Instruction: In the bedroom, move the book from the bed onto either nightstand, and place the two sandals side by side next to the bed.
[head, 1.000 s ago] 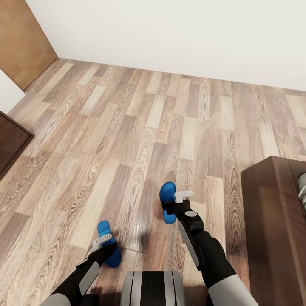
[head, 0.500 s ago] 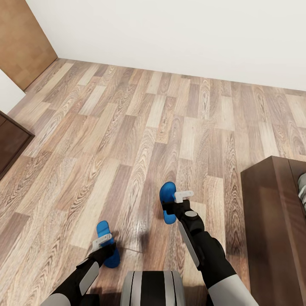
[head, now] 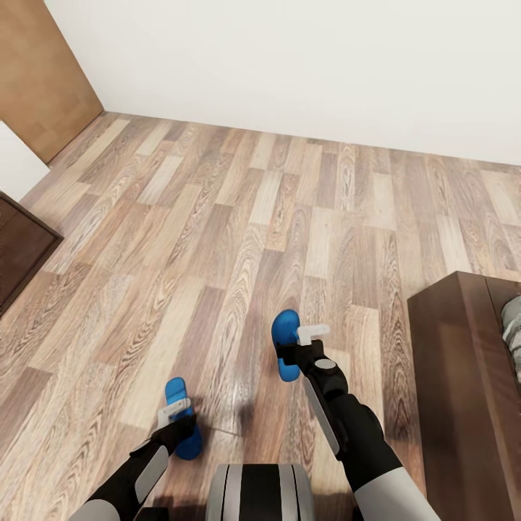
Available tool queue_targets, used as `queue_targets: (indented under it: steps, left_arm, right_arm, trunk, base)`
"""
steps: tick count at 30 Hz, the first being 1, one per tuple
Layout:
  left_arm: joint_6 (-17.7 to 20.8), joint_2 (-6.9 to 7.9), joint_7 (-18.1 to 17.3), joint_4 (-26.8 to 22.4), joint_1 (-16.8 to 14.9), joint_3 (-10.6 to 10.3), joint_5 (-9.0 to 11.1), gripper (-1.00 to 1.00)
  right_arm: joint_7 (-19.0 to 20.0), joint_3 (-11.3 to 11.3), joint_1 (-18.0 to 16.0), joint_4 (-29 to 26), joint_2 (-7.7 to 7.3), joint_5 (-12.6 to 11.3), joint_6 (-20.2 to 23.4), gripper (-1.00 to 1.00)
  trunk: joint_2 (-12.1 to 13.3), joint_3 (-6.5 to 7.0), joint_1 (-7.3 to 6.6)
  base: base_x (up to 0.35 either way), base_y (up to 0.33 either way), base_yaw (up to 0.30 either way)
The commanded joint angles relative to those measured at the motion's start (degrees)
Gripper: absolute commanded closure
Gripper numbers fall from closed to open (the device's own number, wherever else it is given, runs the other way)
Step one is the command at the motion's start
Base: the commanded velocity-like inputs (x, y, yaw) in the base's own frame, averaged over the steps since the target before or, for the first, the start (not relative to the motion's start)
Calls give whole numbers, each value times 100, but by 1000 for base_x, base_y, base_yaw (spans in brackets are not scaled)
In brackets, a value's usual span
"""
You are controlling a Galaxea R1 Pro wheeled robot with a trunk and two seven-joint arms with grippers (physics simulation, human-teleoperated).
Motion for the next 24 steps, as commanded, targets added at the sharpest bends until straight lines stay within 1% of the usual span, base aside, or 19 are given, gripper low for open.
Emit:
queue_targets:
  steps: [1,8,15,18,23,24]
  left_arm:
    - [21,7,37,-11,1,-41,42,100]
    - [19,29,37,26,1,-66,24,100]
    - [-28,68,37,49,1,-170,25,100]
    - [-40,78,37,51,1,-185,25,100]
    - [-51,192,37,46,1,-197,25,100]
    - [-52,257,37,45,1,-198,25,100]
  right_arm:
    - [-37,10,-2,-5,-1,-12,28,100]
    - [-37,10,-2,-3,0,-12,23,100]
    - [-37,10,-2,4,1,-12,21,100]
    - [-37,10,-2,13,1,-12,21,100]
    - [-37,10,-2,28,0,-12,21,100]
    - [-33,10,-2,33,0,-12,21,100]
  trunk:
    - [0,20,-3]
    - [10,175,-21]
    - [19,330,-39]
    - [23,396,-47]
    - [30,507,-60]
    - [31,529,-62]
  base:
    - [0,0,0]
    - [0,0,0]
    - [0,0,0]
    - [0,0,0]
    - [0,0,0]
    - [0,0,0]
